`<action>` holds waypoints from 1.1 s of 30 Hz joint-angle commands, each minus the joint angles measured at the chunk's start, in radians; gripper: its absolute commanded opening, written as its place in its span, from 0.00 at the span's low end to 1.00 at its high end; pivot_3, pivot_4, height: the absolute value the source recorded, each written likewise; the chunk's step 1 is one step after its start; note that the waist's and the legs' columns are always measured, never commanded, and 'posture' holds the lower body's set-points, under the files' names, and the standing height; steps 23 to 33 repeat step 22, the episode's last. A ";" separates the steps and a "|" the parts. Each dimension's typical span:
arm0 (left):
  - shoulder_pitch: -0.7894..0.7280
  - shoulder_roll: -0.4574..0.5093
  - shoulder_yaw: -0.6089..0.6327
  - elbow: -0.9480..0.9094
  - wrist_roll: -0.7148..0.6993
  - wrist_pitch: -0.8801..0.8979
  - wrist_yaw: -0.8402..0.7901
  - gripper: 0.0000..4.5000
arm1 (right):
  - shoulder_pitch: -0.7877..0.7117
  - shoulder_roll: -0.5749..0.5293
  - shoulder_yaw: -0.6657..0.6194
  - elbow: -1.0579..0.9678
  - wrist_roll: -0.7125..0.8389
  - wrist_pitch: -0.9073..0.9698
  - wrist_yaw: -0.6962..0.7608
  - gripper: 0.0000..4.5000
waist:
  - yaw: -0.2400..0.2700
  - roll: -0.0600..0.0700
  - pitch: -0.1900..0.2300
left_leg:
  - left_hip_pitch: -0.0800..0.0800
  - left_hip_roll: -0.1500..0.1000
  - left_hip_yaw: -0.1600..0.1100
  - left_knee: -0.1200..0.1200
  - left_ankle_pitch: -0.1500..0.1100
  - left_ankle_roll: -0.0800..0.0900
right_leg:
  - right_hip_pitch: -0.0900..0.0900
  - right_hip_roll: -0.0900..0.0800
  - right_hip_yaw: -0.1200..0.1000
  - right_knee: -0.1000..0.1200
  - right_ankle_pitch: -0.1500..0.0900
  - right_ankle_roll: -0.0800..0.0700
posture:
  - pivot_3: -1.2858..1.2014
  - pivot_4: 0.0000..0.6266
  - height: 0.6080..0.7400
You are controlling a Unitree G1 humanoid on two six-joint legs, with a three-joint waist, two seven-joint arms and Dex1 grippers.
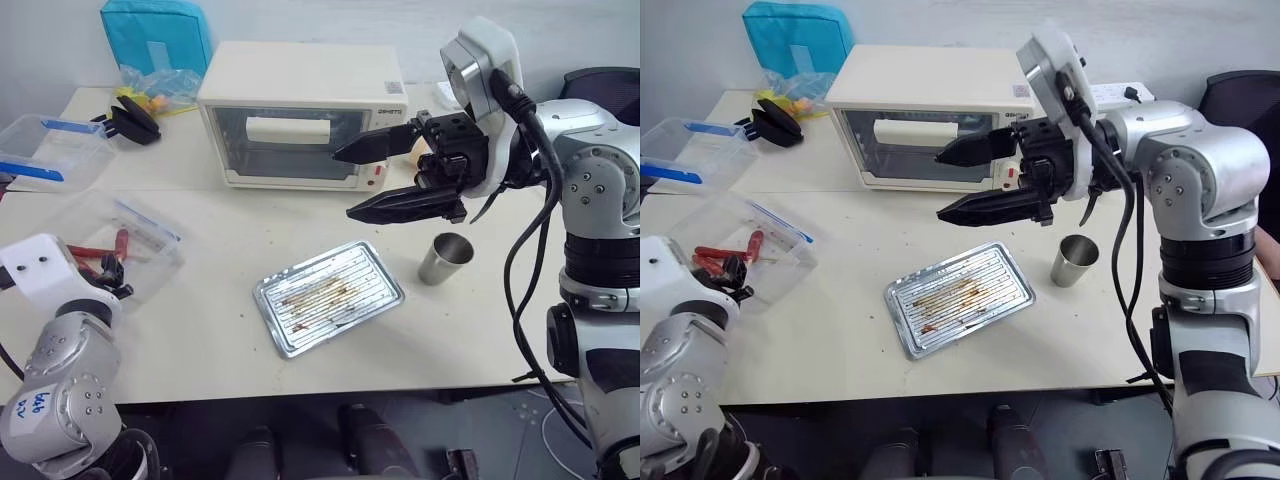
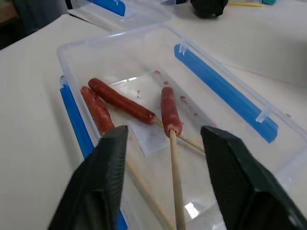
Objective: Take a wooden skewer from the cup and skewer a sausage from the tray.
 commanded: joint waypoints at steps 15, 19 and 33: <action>0.810 0.374 0.856 0.089 -0.502 -0.134 -1.007 0.79 | -0.009 -0.100 0.077 0.208 -0.179 -0.283 0.162 1.00 | -0.003 0.000 0.001 | 0.001 0.004 0.000 -0.004 -0.002 -0.001 | -0.001 -0.011 -0.006 -0.008 -0.007 -0.013 | 0.52 0.24 1.00; 0.906 0.344 0.852 0.114 -0.514 -0.234 -1.050 0.79 | -0.030 -0.084 0.083 0.250 -0.191 -0.303 0.183 1.00 | -0.003 0.000 0.001 | 0.001 0.003 0.000 -0.003 -0.002 -0.001 | 0.001 -0.011 -0.006 -0.008 -0.011 -0.021 | 0.52 0.24 1.00; 0.926 0.341 0.839 0.127 -0.530 -0.283 -1.037 0.79 | -0.036 -0.080 0.083 0.264 -0.198 -0.311 0.190 1.00 | -0.004 0.000 0.001 | 0.001 0.003 0.000 -0.003 -0.002 0.000 | 0.001 -0.011 -0.005 -0.008 -0.011 -0.020 | 0.52 0.24 1.00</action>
